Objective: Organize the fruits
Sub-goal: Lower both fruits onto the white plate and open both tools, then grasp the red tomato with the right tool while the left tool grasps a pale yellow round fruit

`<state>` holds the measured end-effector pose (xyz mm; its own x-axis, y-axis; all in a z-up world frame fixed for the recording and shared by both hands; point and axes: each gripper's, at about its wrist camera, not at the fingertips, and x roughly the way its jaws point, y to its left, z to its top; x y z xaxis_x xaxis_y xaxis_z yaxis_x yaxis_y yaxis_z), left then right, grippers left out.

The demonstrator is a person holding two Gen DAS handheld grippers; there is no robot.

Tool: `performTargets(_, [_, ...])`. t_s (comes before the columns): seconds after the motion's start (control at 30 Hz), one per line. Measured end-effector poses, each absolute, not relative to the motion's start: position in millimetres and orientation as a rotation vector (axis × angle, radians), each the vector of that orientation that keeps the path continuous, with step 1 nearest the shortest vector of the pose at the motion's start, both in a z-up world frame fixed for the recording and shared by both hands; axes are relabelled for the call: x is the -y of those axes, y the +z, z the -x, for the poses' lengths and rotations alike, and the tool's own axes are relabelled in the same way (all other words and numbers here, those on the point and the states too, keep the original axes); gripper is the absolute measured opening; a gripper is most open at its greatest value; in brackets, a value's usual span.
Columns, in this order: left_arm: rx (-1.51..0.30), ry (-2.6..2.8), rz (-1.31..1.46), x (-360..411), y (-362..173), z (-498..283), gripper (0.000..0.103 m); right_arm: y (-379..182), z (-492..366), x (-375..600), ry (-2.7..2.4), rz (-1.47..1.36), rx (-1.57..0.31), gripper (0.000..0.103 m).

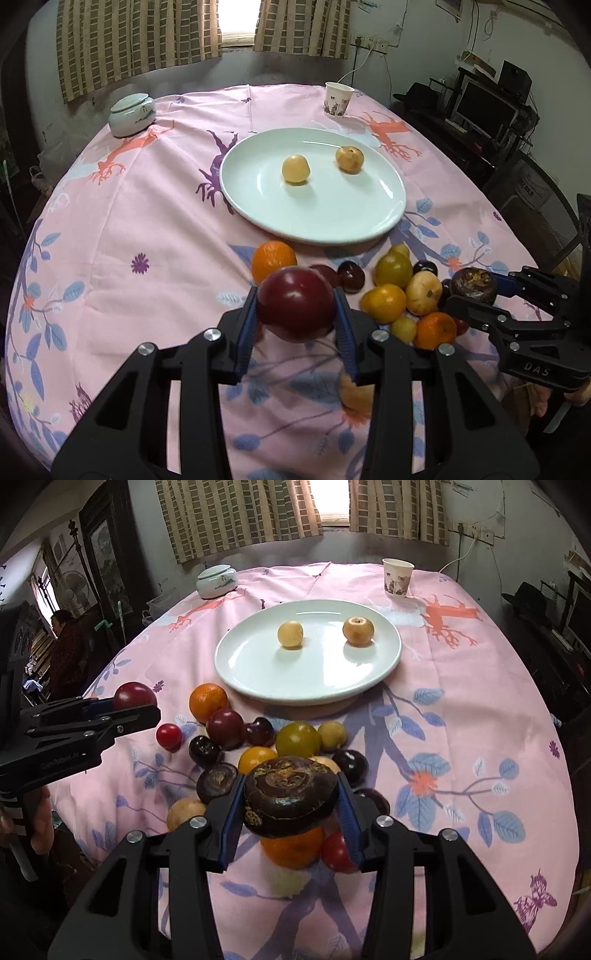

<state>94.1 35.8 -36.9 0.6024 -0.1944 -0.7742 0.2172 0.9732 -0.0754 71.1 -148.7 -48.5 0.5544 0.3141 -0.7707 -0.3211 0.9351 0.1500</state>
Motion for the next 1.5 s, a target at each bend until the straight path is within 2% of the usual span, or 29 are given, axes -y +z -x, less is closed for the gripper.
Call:
performTargets(0.27, [-0.944, -0.189, -0.047, -37, -21, -226, 0.040, -19, -178, 123, 0.366, 0.106, -0.836, 0.047])
performTargets(0.43, [-0.999, -0.164, 0.002, -33, -39, -296, 0.040, -38, -261, 96, 0.398, 0.200, -0.865, 0.047])
performTargets(0.57, [-1.072, -0.156, 0.063, -34, -63, -327, 0.040, -65, -306, 92, 0.407, 0.157, -0.968, 0.047])
performTargets(0.77, [-1.102, -0.164, 0.073, -30, -77, -344, 0.040, -76, -325, 95, 0.395, 0.152, -0.996, 0.047])
performTargets(0.8, [-1.102, -0.163, 0.073, -29, -76, -344, 0.040, -77, -327, 95, 0.398, 0.148, -1.004, 0.048])
performTargets(0.87, [-1.093, -0.164, 0.084, -30, -73, -344, 0.045, -74, -326, 93, 0.406, 0.160, -0.998, 0.058])
performTargets(0.9, [-1.082, -0.168, 0.090, -31, -68, -343, 0.059, -70, -323, 93, 0.393, 0.176, -0.973, 0.063])
performTargets(0.93, [-1.065, -0.166, 0.094, -32, -62, -340, 0.067, -66, -320, 93, 0.379, 0.190, -0.949, 0.070])
performTargets(0.97, [-1.042, -0.158, 0.096, -33, -55, -336, 0.073, -62, -317, 93, 0.376, 0.202, -0.929, 0.070])
performTargets(1.13, [-0.968, -0.171, 0.077, -40, -20, -294, 0.076, -41, -288, 102, 0.365, 0.212, -0.915, 0.070])
performTargets(1.2, [-0.926, -0.163, 0.062, -45, -8, -263, 0.090, -33, -264, 110, 0.354, 0.222, -0.905, 0.070])
performTargets(1.27, [-0.876, -0.155, 0.043, -49, -2, -228, 0.096, -27, -237, 119, 0.355, 0.216, -0.904, 0.071])
performTargets(1.5, [-0.875, -0.158, 0.034, -56, -27, -123, 0.097, -27, -134, 146, 0.387, 0.040, -0.956, 0.071])
